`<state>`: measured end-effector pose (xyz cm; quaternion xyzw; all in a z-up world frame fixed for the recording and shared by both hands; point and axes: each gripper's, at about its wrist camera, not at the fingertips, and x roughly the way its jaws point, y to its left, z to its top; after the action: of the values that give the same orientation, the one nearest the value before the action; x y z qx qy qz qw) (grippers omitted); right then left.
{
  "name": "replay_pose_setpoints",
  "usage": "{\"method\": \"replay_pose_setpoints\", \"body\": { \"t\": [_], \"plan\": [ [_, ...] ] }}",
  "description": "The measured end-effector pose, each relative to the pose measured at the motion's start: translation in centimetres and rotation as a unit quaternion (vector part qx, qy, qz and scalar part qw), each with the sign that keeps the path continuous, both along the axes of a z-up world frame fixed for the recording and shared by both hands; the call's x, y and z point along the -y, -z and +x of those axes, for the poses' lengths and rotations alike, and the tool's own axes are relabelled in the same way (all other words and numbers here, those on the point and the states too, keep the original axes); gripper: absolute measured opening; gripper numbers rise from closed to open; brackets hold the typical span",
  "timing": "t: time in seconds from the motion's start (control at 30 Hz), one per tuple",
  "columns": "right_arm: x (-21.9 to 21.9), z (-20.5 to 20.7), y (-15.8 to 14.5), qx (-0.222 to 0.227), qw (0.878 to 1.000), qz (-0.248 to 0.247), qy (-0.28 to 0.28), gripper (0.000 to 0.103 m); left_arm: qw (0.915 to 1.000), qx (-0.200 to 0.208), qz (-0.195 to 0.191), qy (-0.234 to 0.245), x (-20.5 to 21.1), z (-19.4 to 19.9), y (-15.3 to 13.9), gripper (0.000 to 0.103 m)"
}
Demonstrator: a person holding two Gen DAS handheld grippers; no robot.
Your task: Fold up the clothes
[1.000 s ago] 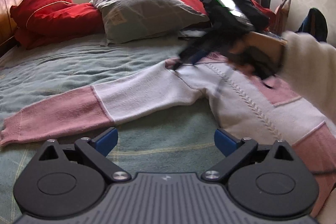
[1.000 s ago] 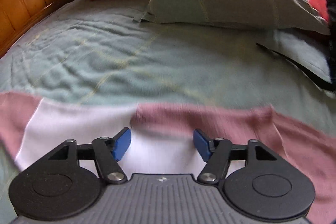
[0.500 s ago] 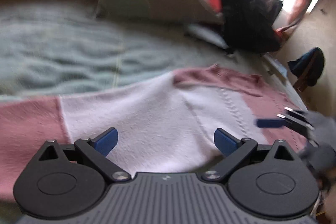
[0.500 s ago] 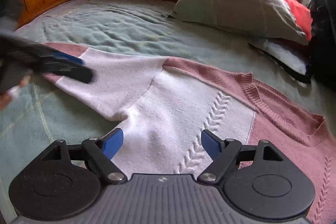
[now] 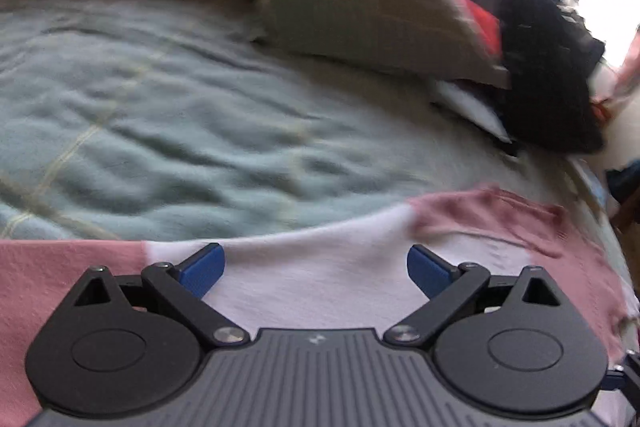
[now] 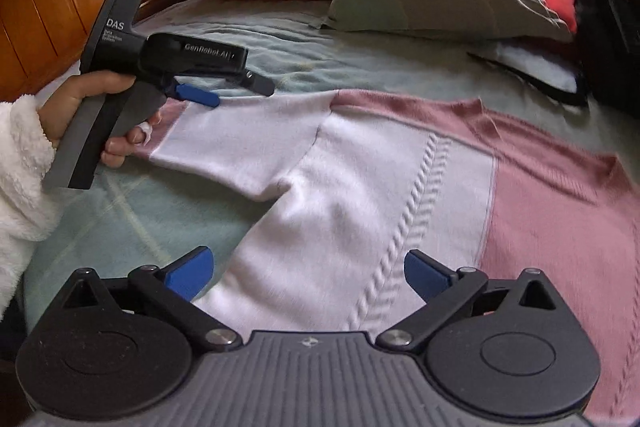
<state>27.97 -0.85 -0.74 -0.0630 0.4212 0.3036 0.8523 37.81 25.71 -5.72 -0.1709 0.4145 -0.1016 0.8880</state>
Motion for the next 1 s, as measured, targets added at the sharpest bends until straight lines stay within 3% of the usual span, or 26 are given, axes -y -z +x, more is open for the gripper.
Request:
{"method": "replay_pose_setpoints", "body": {
  "t": [0.1,0.2,0.27,0.37,0.43,0.53,0.6,0.73,0.83,1.0],
  "plan": [
    [0.8,-1.4,-0.5,-0.002,1.0,0.016,0.009,0.103,0.9975,0.008,-0.028,0.064,2.5,-0.5,-0.7,0.098],
    [1.5,-2.3,-0.8,-0.007,1.0,0.022,0.018,0.103,0.9948,-0.007,-0.03,0.098,4.4,0.7,0.5,0.099],
    [1.9,-2.9,-1.0,-0.01,0.999,0.026,0.024,0.103,0.9973,-0.017,-0.012,0.07,4.1,1.6,1.7,0.098],
    [2.7,-3.8,-1.6,-0.006,0.999,0.024,0.033,0.103,0.9995,-0.01,-0.03,0.009,1.8,2.0,2.1,0.097],
    [3.2,-4.2,-2.1,-0.001,0.999,0.026,0.037,0.103,0.9987,-0.016,-0.046,-0.013,0.4,1.3,0.8,0.097],
    [3.5,-4.8,-2.6,0.002,0.999,0.033,0.034,0.103,0.999,-0.011,-0.044,-0.005,-1.5,-0.4,-1.3,0.098],
    [3.4,-5.2,-2.7,0.003,0.999,0.038,0.03,0.103,0.9977,-0.013,-0.066,0.008,-3.4,-1.6,-1.9,0.1],
    [2.7,-5.8,-2.4,-0.006,0.999,0.046,0.021,0.103,0.9917,-0.055,-0.114,-0.026,-7.9,-2.8,0.4,0.1],
    [2.5,-6.1,-2.5,-0.007,0.999,0.041,0.019,0.103,0.9886,-0.053,-0.121,-0.072,-11.0,-3.5,1.9,0.099],
    [3.3,-6.4,-3.0,-0.001,0.999,0.039,0.036,0.103,0.9754,-0.025,-0.123,-0.181,-15.5,-4.5,1.5,0.099]
  ]
}}
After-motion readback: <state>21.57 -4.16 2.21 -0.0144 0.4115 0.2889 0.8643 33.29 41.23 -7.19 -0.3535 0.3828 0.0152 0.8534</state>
